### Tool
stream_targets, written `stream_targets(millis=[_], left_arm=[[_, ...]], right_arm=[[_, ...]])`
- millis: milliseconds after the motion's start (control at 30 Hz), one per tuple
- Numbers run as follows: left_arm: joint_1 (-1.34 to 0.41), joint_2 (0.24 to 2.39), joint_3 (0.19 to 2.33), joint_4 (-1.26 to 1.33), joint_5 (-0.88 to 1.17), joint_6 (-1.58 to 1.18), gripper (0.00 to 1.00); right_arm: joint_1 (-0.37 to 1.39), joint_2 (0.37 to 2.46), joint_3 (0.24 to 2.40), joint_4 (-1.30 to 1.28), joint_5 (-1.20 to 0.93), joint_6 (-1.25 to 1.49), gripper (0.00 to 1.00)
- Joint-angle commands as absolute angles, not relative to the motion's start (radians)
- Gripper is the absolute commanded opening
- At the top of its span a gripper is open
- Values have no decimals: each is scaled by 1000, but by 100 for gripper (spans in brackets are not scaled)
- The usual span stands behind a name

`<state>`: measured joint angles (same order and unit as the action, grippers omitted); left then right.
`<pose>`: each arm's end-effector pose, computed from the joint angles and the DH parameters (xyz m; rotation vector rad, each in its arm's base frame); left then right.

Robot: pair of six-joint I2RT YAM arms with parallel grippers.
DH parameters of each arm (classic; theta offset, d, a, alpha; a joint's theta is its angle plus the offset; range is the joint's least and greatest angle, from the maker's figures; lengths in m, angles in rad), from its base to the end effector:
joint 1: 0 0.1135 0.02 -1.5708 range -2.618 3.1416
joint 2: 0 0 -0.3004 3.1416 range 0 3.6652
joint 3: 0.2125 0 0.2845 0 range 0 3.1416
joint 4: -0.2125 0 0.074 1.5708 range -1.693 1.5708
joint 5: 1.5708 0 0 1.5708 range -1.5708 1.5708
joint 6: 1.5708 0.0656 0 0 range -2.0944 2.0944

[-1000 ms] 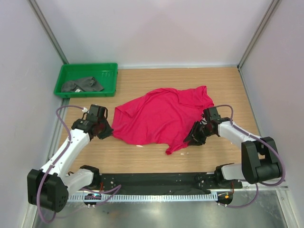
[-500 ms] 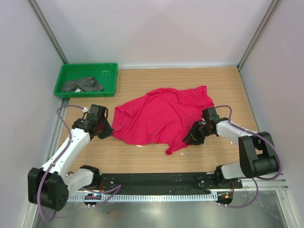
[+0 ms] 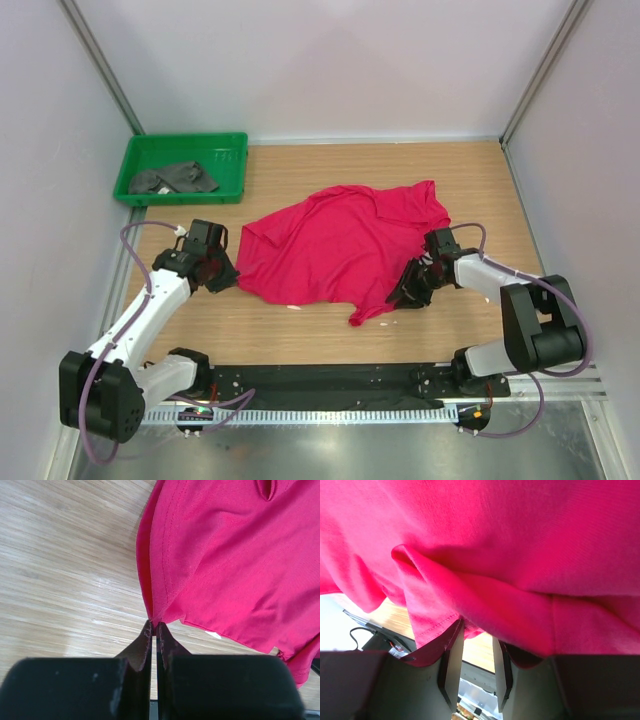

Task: Fold and stack the t-shirts
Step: Flatten the tshirt out

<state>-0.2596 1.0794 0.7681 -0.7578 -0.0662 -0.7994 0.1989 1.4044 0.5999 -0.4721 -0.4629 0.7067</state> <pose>0.2219 -0.0544 0.2280 -0.7319 2.5608 -0.2686 0.2342 0.0771 0.1240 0.6457 2.9010 0.8220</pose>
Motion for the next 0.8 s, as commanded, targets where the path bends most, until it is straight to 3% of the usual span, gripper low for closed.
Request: stream_targets(millis=[0, 533, 700, 767], left_arm=[[-255, 1080, 769, -727, -55, -790, 0], [-255, 1068, 759, -735, -52, -804, 0], [-255, 1060, 750, -735, -51, -807, 0], [-255, 1057, 750, -739, -55, -805, 0]], right_arm=[[221, 1430, 612, -436, -474, 699, 35], [253, 1450, 680, -446, -451, 698, 31], [262, 1506, 687, -420, -491, 693, 19], [271, 1502, 701, -422, -502, 693, 10]])
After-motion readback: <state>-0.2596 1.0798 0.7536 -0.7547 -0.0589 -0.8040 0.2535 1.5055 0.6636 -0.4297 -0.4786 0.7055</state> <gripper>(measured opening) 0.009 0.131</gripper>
